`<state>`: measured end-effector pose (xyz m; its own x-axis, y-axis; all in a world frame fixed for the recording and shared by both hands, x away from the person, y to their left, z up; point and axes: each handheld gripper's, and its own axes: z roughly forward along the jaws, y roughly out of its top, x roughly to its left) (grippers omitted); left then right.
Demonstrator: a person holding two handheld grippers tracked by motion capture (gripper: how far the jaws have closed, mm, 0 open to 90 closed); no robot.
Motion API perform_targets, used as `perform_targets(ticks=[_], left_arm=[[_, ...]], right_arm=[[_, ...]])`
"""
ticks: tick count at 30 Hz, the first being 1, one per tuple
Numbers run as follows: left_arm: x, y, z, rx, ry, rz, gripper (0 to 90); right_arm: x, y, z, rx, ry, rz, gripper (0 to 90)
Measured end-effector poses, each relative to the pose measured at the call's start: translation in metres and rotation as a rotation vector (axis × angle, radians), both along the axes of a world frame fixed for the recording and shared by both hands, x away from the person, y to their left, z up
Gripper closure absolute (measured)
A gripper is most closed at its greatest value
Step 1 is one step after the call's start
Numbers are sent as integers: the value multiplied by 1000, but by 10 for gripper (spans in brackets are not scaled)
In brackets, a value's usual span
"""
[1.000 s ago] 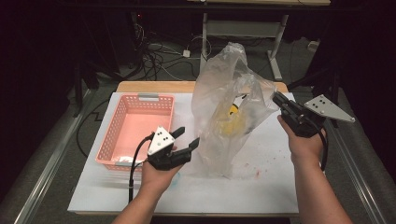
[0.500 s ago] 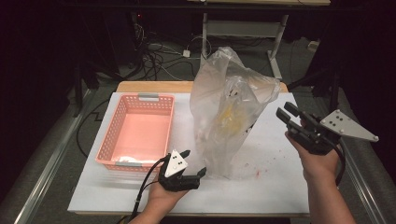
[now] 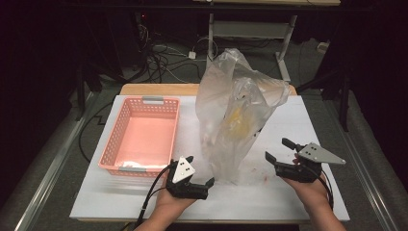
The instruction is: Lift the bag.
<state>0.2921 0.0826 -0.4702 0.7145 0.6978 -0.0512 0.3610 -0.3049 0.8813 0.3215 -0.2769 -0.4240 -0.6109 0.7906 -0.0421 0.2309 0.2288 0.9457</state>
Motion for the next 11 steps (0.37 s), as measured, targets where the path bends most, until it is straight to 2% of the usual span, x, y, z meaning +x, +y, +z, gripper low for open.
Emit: perform_targets(ticks=[4, 6, 8, 11], left_arm=[[0, -2, -3, -3, 11, 0, 0], [0, -2, -4, -4, 14, 2, 0], [0, -2, -4, -10, 12, 6, 0], [-1, -2, -4, -16, 11, 9, 0]], right_arm=[[4, 2, -22, 40, 46, 8, 1], [5, 0, -30, 50, 60, 0, 1], [4, 1, -35, 38, 75, -5, 1], [4, 0, -38, 24, 66, -14, 1]])
